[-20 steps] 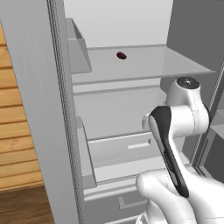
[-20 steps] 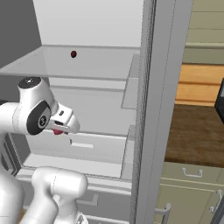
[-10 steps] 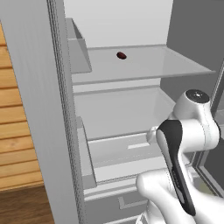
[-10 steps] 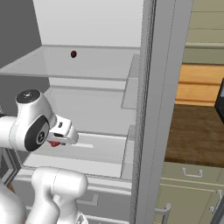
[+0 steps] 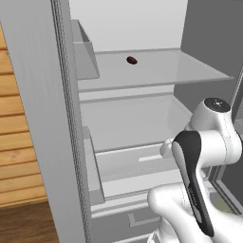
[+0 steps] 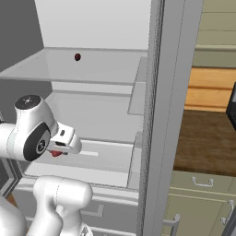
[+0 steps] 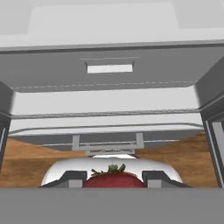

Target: Take the strawberry from the fridge and place it on top of the pancake, located on the dining counter.

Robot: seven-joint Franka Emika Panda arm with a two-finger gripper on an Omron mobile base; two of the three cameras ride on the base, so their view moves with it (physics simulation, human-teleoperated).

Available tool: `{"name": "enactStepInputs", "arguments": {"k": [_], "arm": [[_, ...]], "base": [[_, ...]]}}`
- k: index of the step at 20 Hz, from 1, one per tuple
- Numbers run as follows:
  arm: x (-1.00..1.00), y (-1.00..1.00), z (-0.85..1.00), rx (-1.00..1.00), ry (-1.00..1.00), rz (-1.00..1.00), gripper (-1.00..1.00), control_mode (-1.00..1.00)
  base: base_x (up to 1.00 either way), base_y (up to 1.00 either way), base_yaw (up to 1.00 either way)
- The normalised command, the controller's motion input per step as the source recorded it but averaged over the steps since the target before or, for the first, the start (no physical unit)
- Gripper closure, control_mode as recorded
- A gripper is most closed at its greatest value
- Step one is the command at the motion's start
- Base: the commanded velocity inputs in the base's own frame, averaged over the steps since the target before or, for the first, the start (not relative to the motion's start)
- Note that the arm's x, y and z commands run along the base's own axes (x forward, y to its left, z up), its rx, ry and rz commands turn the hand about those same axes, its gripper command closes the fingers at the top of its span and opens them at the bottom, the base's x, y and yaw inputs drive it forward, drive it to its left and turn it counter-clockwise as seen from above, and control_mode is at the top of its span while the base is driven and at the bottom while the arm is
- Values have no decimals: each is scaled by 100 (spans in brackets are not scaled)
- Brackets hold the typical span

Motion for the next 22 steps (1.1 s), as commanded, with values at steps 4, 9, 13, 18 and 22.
{"name": "enactStepInputs", "arguments": {"k": [4, 9, 13, 18, 22], "arm": [[-3, 0, 0, 0, -1, 0, 100, 100], [0, 0, 0, 0, 0, 0, 100, 100], [0, 0, 0, 0, 0, 0, 100, 100], [0, 0, 0, 0, 0, 0, 100, 100], [0, 0, 0, 0, 0, 0, 100, 100]], "base": [[-9, 0, 4], [-71, 8, 41], [-77, 15, 49], [-52, 14, 70], [-64, 0, 79]]}}
